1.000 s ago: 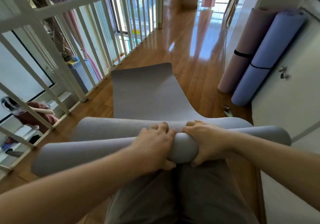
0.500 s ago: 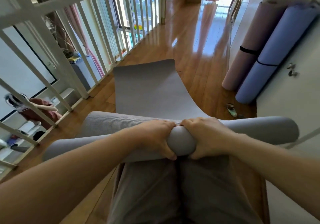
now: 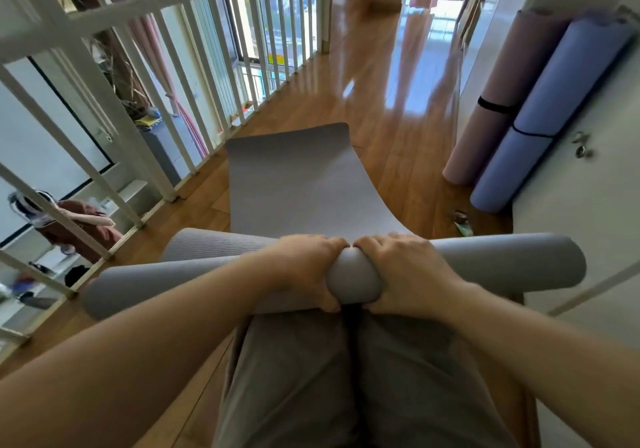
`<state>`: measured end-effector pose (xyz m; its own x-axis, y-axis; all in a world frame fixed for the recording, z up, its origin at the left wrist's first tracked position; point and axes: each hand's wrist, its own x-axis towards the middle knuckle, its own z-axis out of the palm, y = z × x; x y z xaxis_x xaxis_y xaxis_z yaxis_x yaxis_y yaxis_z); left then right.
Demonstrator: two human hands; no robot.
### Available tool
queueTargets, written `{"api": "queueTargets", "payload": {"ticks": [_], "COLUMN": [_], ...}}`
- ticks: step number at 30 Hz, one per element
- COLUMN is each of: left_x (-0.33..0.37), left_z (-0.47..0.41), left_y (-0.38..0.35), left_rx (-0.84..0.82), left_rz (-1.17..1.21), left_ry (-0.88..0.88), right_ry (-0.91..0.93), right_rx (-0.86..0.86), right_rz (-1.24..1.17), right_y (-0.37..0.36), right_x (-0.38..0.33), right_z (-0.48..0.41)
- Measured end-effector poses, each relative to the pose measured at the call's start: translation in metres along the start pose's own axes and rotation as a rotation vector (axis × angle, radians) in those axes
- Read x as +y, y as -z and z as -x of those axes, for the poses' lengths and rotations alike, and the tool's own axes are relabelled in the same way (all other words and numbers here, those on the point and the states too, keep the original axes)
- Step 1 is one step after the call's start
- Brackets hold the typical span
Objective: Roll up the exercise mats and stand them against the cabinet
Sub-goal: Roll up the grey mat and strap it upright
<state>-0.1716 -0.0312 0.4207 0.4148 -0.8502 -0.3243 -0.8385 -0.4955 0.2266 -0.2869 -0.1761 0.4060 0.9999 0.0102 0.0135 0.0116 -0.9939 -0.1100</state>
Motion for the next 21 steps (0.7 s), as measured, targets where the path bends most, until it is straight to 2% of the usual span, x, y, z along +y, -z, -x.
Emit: {"api": "queueTargets", "payload": {"ticks": [2, 3, 6, 8, 13, 18, 21], "left_x": [-0.002, -0.001, 0.011, 0.019, 0.014, 0.029, 0.038], "left_z": [-0.005, -0.004, 0.006, 0.013, 0.013, 0.046, 0.067], "left_y": [0.008, 0.008, -0.014, -0.030, -0.009, 0.005, -0.014], "left_rx": [-0.056, -0.025, 0.250, 0.350, 0.329, 0.347, 0.312], "left_rz": [0.095, 0.077, -0.252, -0.348, -0.223, -0.208, -0.262], "left_ry": [0.018, 0.035, 0.078, 0.081, 0.072, 0.002, -0.049], "right_ry": [-0.002, 0.003, 0.011, 0.032, 0.045, 0.109, 0.117], "right_rx": [-0.119, -0.157, -0.193, -0.195, -0.237, -0.293, -0.305], "right_rz": [-0.024, -0.032, -0.031, -0.006, -0.040, -0.042, -0.044], "right_y": [0.011, 0.014, 0.015, 0.011, 0.024, 0.059, 0.049], "right_x": [0.006, 0.010, 0.018, 0.017, 0.014, 0.000, -0.017], "right_z": [-0.012, -0.017, -0.024, -0.024, -0.029, -0.008, 0.019]}}
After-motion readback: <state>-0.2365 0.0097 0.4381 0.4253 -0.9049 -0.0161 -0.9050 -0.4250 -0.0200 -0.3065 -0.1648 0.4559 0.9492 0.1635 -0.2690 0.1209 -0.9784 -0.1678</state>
